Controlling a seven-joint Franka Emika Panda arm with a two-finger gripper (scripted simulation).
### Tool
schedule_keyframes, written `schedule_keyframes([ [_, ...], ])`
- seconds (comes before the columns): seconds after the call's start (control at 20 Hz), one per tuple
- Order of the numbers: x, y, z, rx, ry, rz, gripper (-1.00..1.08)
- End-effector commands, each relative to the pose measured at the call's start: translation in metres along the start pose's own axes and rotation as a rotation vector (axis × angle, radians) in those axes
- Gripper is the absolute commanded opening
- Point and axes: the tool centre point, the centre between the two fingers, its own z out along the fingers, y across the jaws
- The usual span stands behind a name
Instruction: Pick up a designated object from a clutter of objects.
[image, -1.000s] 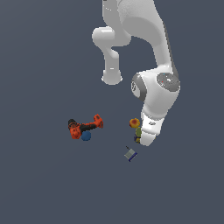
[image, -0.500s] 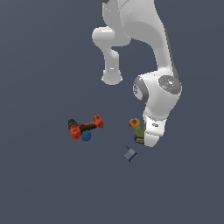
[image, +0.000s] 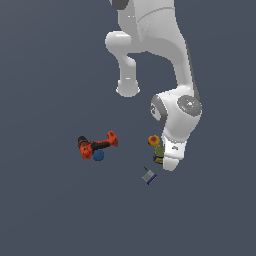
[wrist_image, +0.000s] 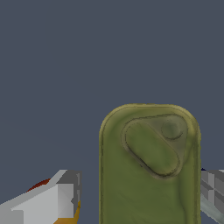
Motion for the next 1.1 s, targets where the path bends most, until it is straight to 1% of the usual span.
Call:
schedule_keyframes([
  [0.0,0.0,-0.0001,0.0112,0.0,0.0,-0.001,1.0],
  [0.25,0.0005,0.0007,0.0187,0.0,0.0,-0.002,1.0],
  [0.3,0.0005,0.0007,0.0187,0.0,0.0,-0.002,-1.0],
  [0.85,-0.0001,0.0012,0.0177,-0.002,0.0,-0.001,-1.0],
  [1.05,-0.0052,0.0013,0.0131,-0.002,0.0,-0.001,-1.0],
])
